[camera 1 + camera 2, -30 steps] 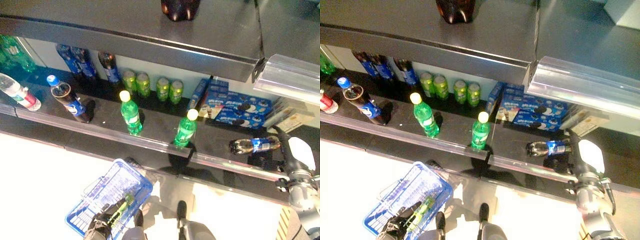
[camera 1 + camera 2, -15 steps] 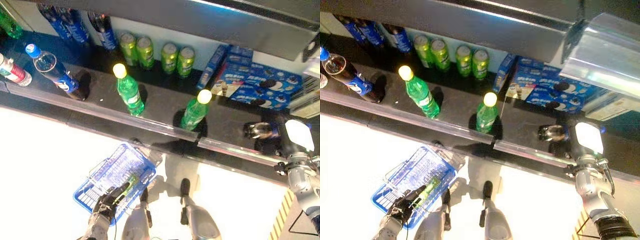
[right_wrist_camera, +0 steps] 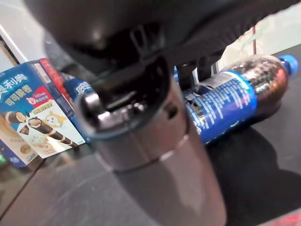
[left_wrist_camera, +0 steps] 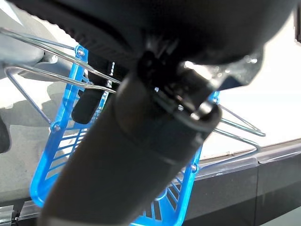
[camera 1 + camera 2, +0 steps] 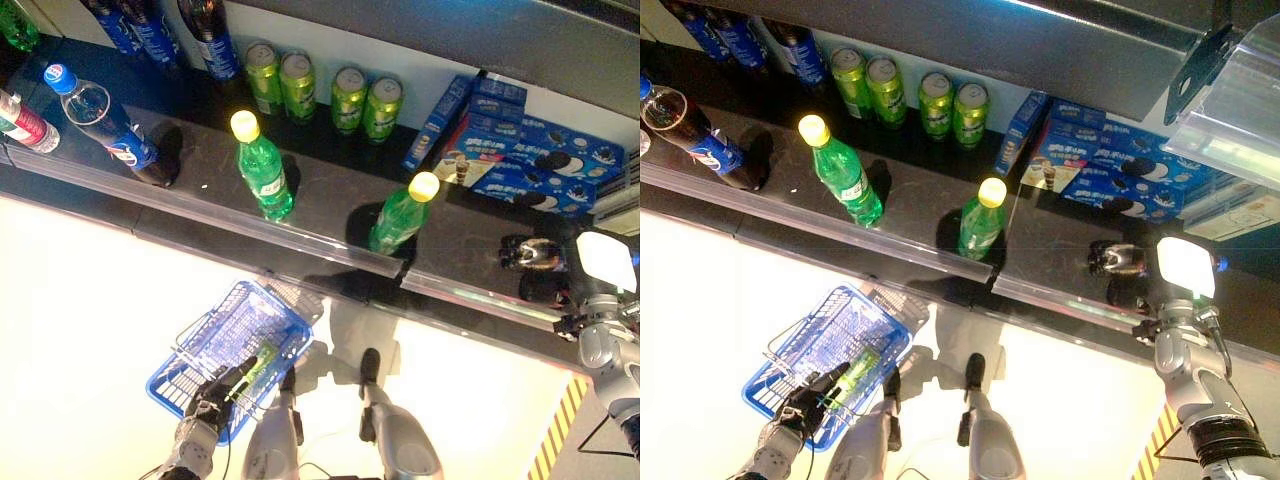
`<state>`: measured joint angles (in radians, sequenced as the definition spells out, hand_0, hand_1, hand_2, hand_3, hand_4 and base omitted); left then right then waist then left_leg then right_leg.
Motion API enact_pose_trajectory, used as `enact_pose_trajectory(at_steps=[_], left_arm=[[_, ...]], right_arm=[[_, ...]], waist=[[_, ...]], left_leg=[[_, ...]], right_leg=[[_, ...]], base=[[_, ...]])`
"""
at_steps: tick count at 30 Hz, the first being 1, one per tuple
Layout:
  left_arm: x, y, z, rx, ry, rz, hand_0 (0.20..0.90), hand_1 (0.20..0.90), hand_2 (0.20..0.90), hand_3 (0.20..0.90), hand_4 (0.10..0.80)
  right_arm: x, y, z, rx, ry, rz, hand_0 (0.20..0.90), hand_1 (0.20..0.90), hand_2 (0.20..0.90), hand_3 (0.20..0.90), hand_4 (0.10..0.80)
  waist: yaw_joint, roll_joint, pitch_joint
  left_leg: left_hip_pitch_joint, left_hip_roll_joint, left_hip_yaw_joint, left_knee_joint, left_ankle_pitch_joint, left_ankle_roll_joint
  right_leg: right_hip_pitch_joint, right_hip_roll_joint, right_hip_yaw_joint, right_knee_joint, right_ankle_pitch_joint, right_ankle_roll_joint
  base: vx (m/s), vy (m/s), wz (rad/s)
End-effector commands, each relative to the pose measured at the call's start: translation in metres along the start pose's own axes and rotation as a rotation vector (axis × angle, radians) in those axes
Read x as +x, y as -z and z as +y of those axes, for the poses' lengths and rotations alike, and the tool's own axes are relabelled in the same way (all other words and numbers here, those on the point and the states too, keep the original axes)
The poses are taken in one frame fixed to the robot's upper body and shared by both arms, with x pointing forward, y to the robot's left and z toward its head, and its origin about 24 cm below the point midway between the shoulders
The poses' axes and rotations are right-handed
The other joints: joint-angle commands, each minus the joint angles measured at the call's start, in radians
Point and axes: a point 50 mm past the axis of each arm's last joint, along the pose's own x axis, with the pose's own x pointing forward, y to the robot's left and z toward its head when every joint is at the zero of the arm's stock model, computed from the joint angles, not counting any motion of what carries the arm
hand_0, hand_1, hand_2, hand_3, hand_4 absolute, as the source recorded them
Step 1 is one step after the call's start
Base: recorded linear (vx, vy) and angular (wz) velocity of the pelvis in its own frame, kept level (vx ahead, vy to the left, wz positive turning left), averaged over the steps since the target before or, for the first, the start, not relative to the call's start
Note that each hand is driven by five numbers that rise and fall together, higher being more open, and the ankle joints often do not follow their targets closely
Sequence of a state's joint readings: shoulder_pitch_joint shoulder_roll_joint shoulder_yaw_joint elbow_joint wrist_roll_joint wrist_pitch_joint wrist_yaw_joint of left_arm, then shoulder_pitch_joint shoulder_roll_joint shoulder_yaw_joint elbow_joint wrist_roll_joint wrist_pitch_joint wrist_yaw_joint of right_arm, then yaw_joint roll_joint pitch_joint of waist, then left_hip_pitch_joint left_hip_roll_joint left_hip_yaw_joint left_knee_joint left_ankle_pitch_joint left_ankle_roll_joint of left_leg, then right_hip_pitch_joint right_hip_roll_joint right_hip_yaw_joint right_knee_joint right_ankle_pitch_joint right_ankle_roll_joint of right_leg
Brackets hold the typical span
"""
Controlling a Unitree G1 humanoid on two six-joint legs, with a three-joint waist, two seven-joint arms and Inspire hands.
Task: Pick up the drink and place into the basket.
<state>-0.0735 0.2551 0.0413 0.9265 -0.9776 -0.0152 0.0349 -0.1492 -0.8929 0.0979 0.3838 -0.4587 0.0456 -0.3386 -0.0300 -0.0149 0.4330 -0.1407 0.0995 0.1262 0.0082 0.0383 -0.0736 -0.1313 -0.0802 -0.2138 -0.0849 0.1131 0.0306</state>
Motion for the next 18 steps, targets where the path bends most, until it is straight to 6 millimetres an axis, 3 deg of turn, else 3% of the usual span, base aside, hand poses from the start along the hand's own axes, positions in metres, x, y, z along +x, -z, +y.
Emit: enact_pose_trajectory(at_steps=[1, 6, 7, 8, 9, 10, 11, 18], left_arm=[[-0.005, -0.022, 0.019, 0.04, -0.023, -0.08, 0.3, 0.3, 0.3, 0.2, 0.1], [-0.004, -0.025, 0.017, 0.043, -0.022, -0.084, 0.3, 0.3, 0.3, 0.2, 0.1], [-0.004, -0.026, 0.017, 0.046, -0.02, -0.084, 0.3, 0.3, 0.3, 0.2, 0.1], [-0.003, -0.026, 0.016, 0.048, -0.015, -0.084, 0.3, 0.3, 0.3, 0.2, 0.1], [-0.003, -0.026, 0.016, 0.048, -0.013, -0.084, 0.3, 0.3, 0.3, 0.2, 0.1], [-0.003, -0.026, 0.016, 0.049, -0.012, -0.085, 0.3, 0.3, 0.3, 0.2, 0.1], [-0.003, -0.028, 0.015, 0.047, -0.006, -0.089, 0.3, 0.3, 0.3, 0.2, 0.1], [-0.003, -0.029, 0.013, 0.043, -0.001, -0.088, 0.3, 0.3, 0.3, 0.2, 0.1]], right_arm=[[0.01, 0.025, -0.021, -0.192, -0.025, 0.07, 0.9, 0.9, 0.9, 0.9, 0.8], [0.012, 0.022, -0.012, -0.161, -0.104, 0.068, 0.9, 0.9, 0.9, 0.9, 0.8], [0.012, 0.022, -0.011, -0.159, -0.121, 0.065, 0.836, 0.836, 0.836, 0.826, 0.726], [0.013, 0.021, -0.008, -0.157, -0.148, 0.057, 0.554, 0.554, 0.554, 0.496, 0.396], [0.013, 0.021, -0.007, -0.156, -0.153, 0.055, 0.401, 0.401, 0.401, 0.318, 0.218], [0.014, 0.021, -0.007, -0.159, -0.157, 0.052, 0.401, 0.401, 0.401, 0.318, 0.218], [0.015, 0.02, -0.006, -0.163, -0.168, 0.041, 0.3, 0.3, 0.3, 0.2, 0.1], [0.011, 0.024, 0.002, -0.145, -0.188, 0.05, 0.3, 0.3, 0.3, 0.2, 0.1]], waist=[[0.015, -0.009, -0.047], [0.017, -0.005, -0.039], [0.018, -0.004, -0.038], [0.018, -0.002, -0.034], [0.019, -0.002, -0.032], [0.019, -0.001, -0.031], [0.019, 0.0, -0.026], [0.02, 0.004, -0.019]], left_leg=[[-0.106, 0.03, -0.023, 0.091, 0.021, -0.007], [-0.116, 0.027, -0.024, 0.102, 0.021, -0.008], [-0.118, 0.027, -0.024, 0.105, 0.02, -0.008], [-0.122, 0.026, -0.025, 0.113, 0.019, -0.009], [-0.125, 0.025, -0.025, 0.119, 0.018, -0.009], [-0.127, 0.024, -0.025, 0.123, 0.017, -0.009], [-0.138, 0.021, -0.025, 0.143, 0.013, -0.008], [-0.16, 0.019, -0.023, 0.209, -0.006, -0.007]], right_leg=[[-0.058, -0.048, 0.032, 0.142, -0.075, 0.055], [-0.067, -0.049, 0.026, 0.153, -0.078, 0.05], [-0.069, -0.049, 0.025, 0.156, -0.079, 0.049], [-0.072, -0.05, 0.022, 0.163, -0.082, 0.046], [-0.074, -0.05, 0.021, 0.168, -0.084, 0.044], [-0.076, -0.049, 0.02, 0.171, -0.086, 0.043], [-0.084, -0.049, 0.016, 0.189, -0.092, 0.037], [-0.092, -0.049, 0.004, 0.24, -0.118, 0.021]], base=[[-0.037, -0.022, 0.01], [0.0, 0.0, 0.0], [0.0, 0.0, 0.0], [0.0, 0.0, 0.0], [0.0, 0.0, 0.0], [-0.044, 0.01, 0.0], [-0.037, 0.009, 0.01], [-0.007, 0.003, 0.01]])
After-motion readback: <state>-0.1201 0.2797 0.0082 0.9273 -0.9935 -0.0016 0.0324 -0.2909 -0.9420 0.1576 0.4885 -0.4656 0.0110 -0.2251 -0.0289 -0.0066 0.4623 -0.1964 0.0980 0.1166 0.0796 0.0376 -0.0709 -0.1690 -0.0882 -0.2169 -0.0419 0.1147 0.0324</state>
